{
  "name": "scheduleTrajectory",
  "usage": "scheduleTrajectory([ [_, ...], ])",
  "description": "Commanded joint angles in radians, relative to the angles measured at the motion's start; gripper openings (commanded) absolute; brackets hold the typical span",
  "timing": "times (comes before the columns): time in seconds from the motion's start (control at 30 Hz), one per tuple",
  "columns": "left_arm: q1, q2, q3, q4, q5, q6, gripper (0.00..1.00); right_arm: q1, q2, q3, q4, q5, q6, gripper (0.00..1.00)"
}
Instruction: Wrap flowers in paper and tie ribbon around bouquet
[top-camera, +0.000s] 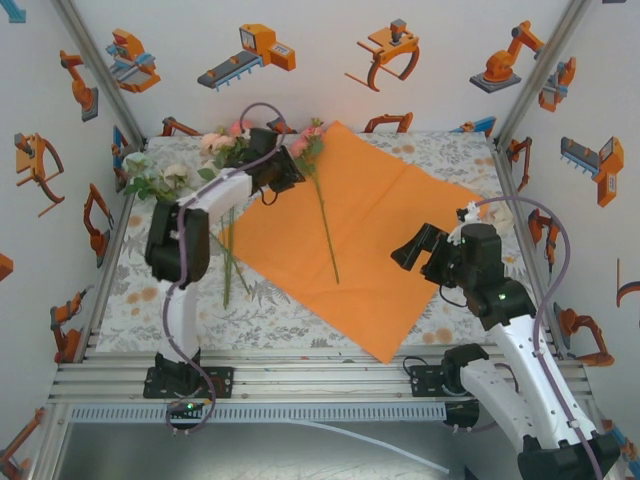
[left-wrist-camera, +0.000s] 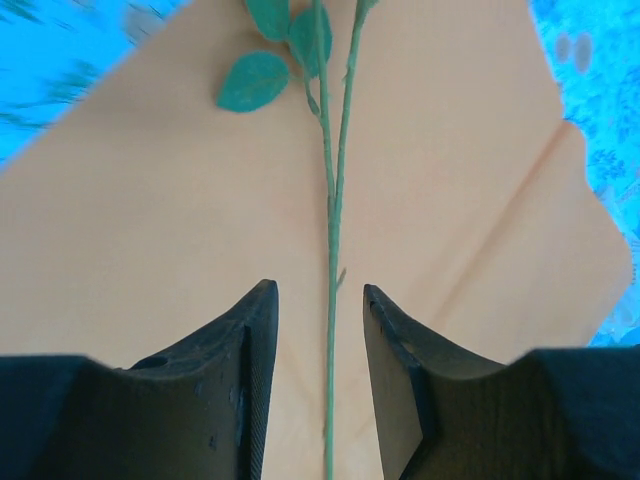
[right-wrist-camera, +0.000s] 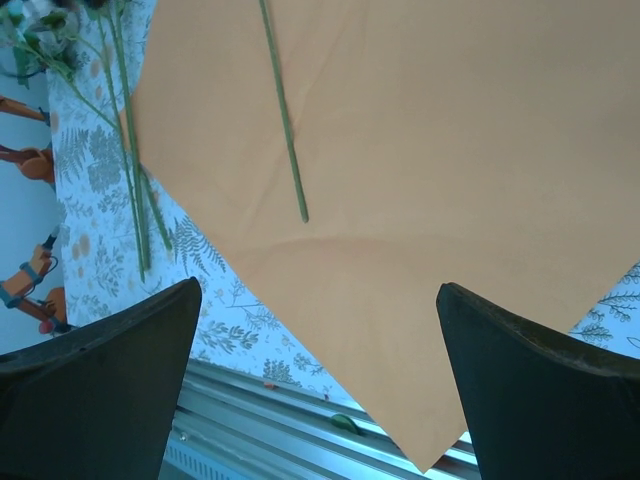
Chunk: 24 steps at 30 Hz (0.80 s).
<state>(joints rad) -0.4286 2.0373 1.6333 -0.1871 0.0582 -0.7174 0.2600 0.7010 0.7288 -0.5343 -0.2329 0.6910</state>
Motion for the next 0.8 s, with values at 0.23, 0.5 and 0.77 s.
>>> scheduleTrajectory([
  [0.23,0.106,-0.329,-0.207,-0.303,-0.446,0.445,0.38,0.162,0.053,0.008,0.226,-0.071,0.075,0.88],
  [0.5,0.232,-0.135,-0.13,-0.311,-0.298,0.425,0.38,0.407,0.217,0.086,0.313,0.057,0.084,0.88],
  [0.77,0.269,0.023,-0.042,-0.342,-0.254,0.442,0.38,0.44,0.27,0.099,0.321,0.069,0.1,0.88],
])
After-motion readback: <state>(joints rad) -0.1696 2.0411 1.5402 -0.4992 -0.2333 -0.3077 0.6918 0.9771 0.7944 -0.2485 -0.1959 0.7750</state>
